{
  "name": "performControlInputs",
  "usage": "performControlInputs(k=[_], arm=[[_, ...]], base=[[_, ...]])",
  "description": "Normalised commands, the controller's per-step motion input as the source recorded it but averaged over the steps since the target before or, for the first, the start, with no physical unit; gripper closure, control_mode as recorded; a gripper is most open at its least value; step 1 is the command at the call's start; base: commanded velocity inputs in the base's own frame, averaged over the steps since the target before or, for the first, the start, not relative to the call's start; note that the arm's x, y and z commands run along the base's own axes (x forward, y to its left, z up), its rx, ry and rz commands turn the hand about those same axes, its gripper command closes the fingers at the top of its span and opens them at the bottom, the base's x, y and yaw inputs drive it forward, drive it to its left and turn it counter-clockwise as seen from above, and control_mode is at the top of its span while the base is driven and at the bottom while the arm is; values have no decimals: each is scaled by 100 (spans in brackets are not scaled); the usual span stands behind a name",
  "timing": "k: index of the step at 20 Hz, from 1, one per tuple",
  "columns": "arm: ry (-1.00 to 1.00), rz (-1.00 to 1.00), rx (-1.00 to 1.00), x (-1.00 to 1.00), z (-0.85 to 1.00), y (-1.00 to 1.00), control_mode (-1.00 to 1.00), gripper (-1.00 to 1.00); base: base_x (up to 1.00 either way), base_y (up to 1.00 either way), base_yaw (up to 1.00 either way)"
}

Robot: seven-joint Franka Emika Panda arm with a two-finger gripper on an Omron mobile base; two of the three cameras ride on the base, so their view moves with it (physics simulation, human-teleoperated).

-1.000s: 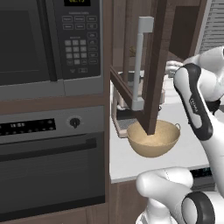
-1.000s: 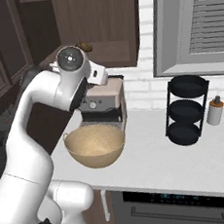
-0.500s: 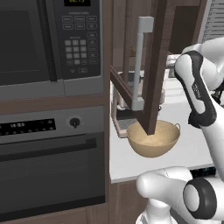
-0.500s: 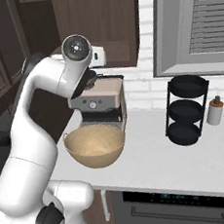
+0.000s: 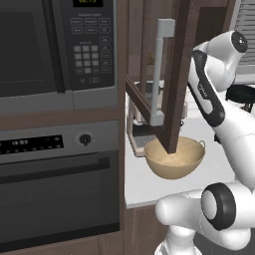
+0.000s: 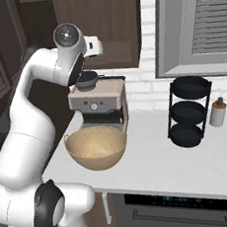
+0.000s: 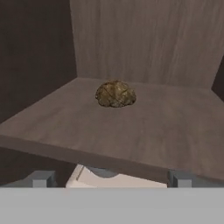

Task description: Open the cabinet, pick up the bread from the cabinet and place it in the basket. Then move the basket to the dining counter.

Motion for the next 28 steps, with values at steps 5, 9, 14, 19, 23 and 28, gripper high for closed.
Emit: performControlInputs(k=[5,9,14,19,23,28], arm=[[0,-6,0,82,0,11,-100,-100],[6,-2,0,72,5,3,-100,-100],[8,0,0,68,0,1,-100,-100],[5,0,0,24,0,13,-100,-100],[5,0,-1,33,0,28,-100,-100],[1,0,0,35,0,34,-100,-100]], base=[[0,0,0],[0,0,0],[0,0,0],[0,0,0],[0,0,0],[0,0,0]])
